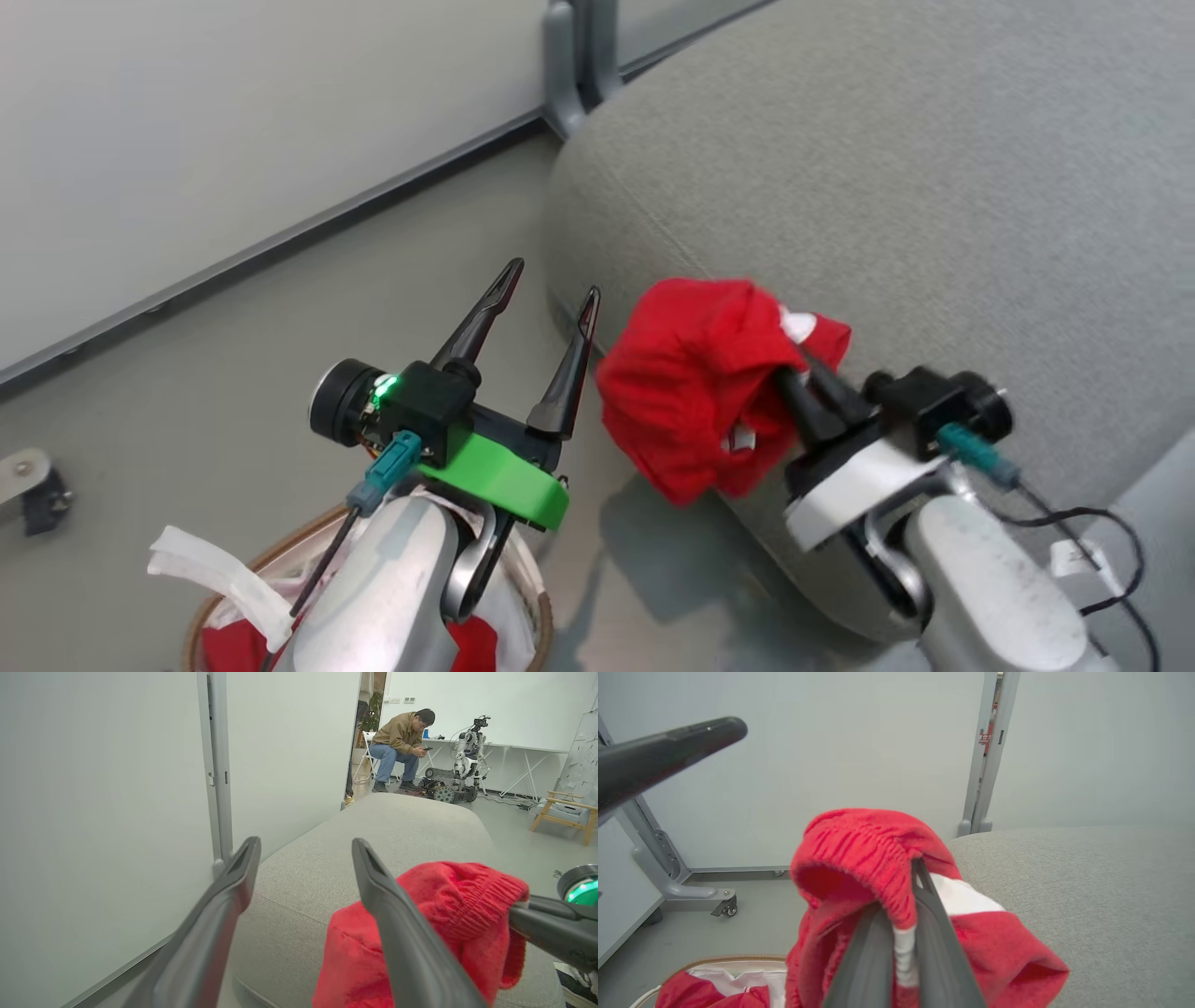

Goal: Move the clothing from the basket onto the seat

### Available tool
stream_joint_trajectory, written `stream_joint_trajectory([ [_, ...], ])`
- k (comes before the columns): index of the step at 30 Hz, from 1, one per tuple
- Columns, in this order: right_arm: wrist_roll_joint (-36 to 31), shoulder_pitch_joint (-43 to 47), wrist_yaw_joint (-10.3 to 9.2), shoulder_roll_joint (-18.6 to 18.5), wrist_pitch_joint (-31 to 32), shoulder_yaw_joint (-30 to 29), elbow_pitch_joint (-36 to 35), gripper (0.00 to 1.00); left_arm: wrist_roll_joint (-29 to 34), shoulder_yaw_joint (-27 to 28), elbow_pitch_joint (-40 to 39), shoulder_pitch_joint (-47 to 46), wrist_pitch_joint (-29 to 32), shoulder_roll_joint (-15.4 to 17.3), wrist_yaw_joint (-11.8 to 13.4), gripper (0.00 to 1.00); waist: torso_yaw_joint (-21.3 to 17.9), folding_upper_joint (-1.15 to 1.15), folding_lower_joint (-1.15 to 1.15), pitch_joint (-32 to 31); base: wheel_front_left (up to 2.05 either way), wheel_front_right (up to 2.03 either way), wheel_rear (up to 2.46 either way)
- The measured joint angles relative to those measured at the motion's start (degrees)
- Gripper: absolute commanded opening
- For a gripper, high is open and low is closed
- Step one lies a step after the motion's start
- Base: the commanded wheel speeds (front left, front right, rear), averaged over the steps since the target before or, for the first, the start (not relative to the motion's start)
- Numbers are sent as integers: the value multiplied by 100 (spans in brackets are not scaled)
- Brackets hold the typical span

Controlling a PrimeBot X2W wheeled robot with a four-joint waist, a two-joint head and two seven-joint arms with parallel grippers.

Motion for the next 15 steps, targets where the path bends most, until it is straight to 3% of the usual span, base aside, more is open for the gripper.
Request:
stream_joint_trajectory([
  [6, -149, -548, 0, -140, -1, -964, -178, 0, -2, -270, -36, -288, 0, 109, 0, 100, -288, 0, 0, 379, 0, 0, 0],
  [15, -414, -2304, 0, -1077, -1, -1824, 207, 0, -37, -723, 52, -901, 0, 328, 0, 100, -313, 0, 0, 1275, 0, 0, 0],
])
